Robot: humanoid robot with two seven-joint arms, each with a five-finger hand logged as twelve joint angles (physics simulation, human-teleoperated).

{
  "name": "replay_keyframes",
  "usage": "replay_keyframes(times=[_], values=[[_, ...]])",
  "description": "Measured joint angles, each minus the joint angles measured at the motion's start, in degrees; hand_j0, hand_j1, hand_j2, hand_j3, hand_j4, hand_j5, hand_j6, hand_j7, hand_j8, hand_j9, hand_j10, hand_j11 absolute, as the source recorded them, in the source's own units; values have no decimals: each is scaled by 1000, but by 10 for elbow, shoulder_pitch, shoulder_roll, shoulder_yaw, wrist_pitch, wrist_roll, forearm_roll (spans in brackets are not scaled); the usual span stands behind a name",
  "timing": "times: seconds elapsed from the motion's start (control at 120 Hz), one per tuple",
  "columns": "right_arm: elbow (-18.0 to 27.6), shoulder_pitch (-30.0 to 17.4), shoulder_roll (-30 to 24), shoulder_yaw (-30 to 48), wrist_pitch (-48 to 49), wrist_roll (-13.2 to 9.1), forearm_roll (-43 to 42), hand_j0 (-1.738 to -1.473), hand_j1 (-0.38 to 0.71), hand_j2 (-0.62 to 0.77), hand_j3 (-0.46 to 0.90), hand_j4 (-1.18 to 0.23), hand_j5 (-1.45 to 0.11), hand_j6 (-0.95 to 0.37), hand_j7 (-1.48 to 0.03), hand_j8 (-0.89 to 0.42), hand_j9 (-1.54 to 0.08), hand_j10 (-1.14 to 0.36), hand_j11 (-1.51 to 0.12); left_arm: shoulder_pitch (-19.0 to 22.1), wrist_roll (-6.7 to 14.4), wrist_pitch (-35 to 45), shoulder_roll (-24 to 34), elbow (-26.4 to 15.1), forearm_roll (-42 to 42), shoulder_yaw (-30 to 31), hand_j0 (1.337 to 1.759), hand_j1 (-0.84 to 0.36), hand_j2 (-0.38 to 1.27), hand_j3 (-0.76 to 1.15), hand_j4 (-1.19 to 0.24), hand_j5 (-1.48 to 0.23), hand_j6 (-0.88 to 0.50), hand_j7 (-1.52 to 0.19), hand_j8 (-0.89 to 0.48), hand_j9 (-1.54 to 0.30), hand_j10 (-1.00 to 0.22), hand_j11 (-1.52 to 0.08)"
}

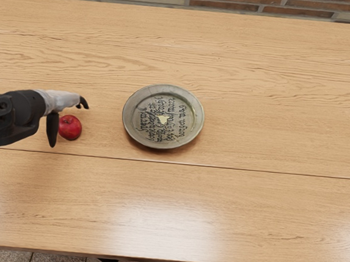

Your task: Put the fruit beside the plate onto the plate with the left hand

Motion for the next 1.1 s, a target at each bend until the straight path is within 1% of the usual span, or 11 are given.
replay_keyframes(times=[0.167,0.325,0.483,0.883,1.1], values=[[0,0,0,0,0,0,0,-1658,-334,-3,0,-13,-17,-13,-17,-13,-17,-13,-17,3,0,7,0,1,2,1,1658,68,51,0,-242,-309,-244,-308,-243,-308,-241,-308],[0,0,0,0,0,0,0,-1658,-333,-3,0,-13,-17,-13,-17,-13,-17,-13,-17,12,0,10,1,1,4,2,1658,13,60,0,-288,-368,-289,-367,-289,-367,-287,-367],[0,0,0,0,0,0,0,-1658,-333,-3,0,-13,-17,-13,-17,-13,-17,-13,-17,10,0,12,1,1,4,1,1658,-43,70,0,-334,-429,-335,-428,-335,-428,-334,-428],[0,0,0,0,0,0,0,-1658,-333,-3,0,-13,-17,-13,-17,-13,-17,-13,-17,9,0,13,1,-1,3,0,1658,-122,83,0,-400,-515,-401,-515,-400,-515,-399,-514],[0,0,0,0,0,0,0,-1658,-333,-3,0,-13,-17,-13,-17,-13,-17,-13,-17,9,0,13,1,-7,3,0,1658,-198,96,0,-462,-598,-463,-597,-463,-597,-462,-597]])
